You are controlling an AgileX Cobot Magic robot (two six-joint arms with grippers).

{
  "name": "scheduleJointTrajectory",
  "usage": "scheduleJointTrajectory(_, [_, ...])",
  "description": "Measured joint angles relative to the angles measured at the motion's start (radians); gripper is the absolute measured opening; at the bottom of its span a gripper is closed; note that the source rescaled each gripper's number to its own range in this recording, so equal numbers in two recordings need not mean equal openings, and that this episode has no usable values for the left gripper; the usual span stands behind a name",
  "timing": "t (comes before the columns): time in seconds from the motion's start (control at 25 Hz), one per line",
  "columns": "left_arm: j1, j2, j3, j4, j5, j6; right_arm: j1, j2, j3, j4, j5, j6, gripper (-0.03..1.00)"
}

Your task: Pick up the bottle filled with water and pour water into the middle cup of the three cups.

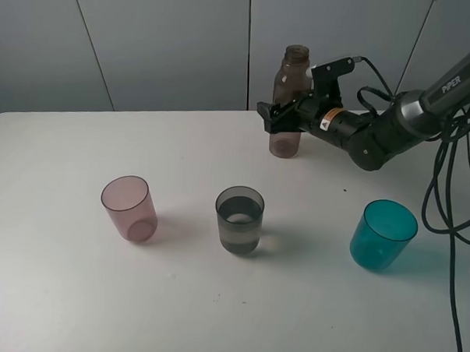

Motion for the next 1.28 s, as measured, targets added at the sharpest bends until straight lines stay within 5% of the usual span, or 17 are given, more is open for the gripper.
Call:
scheduleJointTrajectory(0.12, [0.000,0.000,0.000,0.000,0.000,0.000,0.000,0.000,0.000,0.000,0.001,0.000,0.98])
scheduleJointTrajectory(0.36, [0.000,0.000,0.000,0.000,0.000,0.000,0.000,-0.056,0.015,-0.002,0.154,0.018,0.99])
scheduleJointTrajectory(0.76, [0.000,0.000,0.000,0.000,0.000,0.000,0.000,-0.329,0.255,0.012,0.245,0.018,1.00])
scheduleJointTrajectory(1.28, [0.000,0.000,0.000,0.000,0.000,0.000,0.000,-0.992,0.307,0.137,0.999,0.043,1.00])
